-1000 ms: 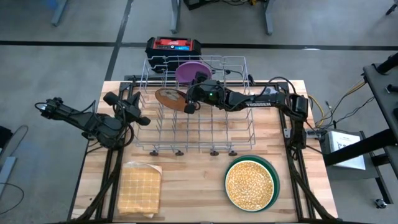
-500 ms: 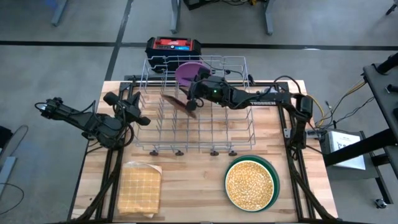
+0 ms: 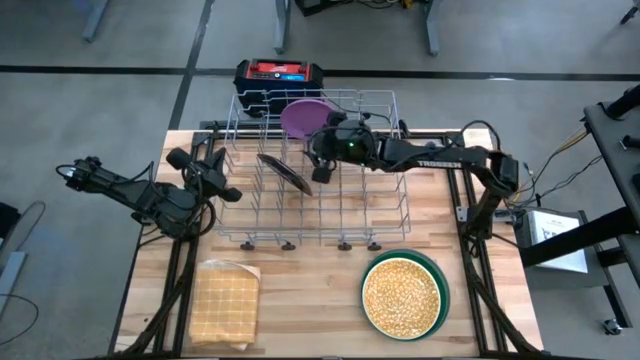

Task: Sort dishes
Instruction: Put the orange plate into the dish rack

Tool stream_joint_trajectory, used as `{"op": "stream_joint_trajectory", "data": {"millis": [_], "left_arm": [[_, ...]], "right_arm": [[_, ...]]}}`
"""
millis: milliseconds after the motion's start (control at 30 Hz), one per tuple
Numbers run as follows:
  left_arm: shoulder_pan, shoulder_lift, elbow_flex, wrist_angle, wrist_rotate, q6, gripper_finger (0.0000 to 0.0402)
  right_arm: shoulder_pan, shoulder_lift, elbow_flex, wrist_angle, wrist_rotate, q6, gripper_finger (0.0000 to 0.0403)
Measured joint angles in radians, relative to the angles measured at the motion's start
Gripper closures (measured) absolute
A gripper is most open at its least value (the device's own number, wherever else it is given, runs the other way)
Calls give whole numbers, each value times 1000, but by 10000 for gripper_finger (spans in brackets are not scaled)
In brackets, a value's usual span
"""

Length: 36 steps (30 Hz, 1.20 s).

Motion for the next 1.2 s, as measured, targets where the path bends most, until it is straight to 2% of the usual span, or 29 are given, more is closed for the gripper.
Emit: {"op": "stream_joint_trajectory", "data": {"millis": [100,167,533,600,733,867,1200], "left_arm": [[1,0,0,0,0,0,401],[1,0,0,0,0,0,401],[1,1,0,0,0,-1,401],[1,1,0,0,0,-4,401],[1,0,0,0,0,-4,401],[1,0,0,0,0,-4,401],[1,1,0,-4,0,-25,401]], "right_arm": [[3,-6,0,-88,-117,72,213],[11,-6,-1,-131,-151,98,213],[86,-6,-2,-170,-138,140,213],[104,-6,-2,-169,-91,150,213],[140,-5,-3,-169,79,167,213],[174,9,-3,-160,110,207,213],[246,70,-3,-147,290,299,213]]}}
